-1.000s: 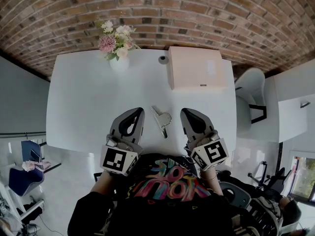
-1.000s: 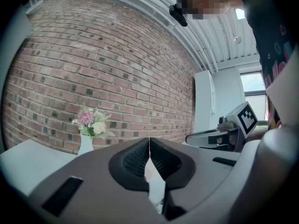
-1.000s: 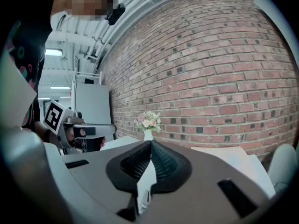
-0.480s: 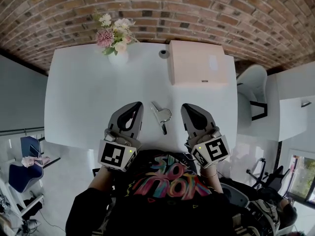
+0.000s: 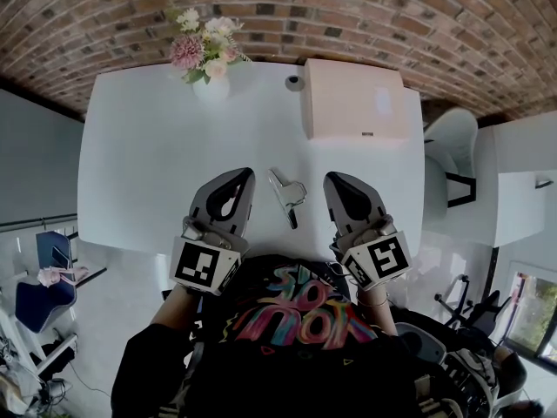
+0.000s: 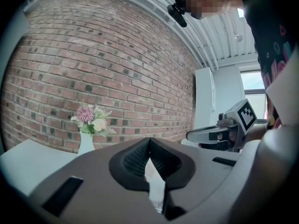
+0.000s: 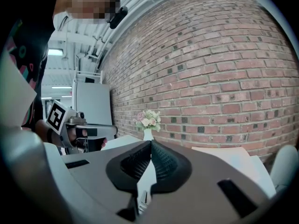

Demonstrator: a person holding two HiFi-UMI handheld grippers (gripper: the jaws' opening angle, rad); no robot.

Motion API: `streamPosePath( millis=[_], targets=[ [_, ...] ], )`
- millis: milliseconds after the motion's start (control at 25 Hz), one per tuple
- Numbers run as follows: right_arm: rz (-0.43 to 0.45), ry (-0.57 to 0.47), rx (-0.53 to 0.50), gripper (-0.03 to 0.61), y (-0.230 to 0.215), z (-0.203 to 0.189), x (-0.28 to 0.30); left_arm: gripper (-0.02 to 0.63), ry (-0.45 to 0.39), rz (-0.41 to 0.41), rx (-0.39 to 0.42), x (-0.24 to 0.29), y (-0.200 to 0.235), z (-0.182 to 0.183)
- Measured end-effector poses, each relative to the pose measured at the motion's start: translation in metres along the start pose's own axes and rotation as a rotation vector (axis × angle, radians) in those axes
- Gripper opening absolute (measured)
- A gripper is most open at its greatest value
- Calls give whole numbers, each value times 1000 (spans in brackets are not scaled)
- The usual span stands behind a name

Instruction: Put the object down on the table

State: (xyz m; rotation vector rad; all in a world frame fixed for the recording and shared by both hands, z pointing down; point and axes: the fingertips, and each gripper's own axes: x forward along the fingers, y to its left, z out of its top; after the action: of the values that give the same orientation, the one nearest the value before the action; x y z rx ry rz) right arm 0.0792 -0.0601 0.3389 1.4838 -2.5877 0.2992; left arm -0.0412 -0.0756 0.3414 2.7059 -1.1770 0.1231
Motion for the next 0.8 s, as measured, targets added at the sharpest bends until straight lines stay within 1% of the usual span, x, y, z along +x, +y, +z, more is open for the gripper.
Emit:
streamPosePath(
  millis=[120, 280, 640, 800],
  targets=[
    [-7, -6, 2, 17, -1, 0, -1, 25, -2, -3, 8, 0, -1, 0],
    [-14, 18, -6, 17, -3, -9, -5, 25, 4, -7, 15, 0, 0, -2],
    [-26, 14, -1, 17, -6, -9, -9, 25, 14, -5, 6, 0, 0, -4],
    [-27, 7, -4, 17, -7, -6, -10, 25, 8, -13, 19, 1, 0, -1]
  ],
)
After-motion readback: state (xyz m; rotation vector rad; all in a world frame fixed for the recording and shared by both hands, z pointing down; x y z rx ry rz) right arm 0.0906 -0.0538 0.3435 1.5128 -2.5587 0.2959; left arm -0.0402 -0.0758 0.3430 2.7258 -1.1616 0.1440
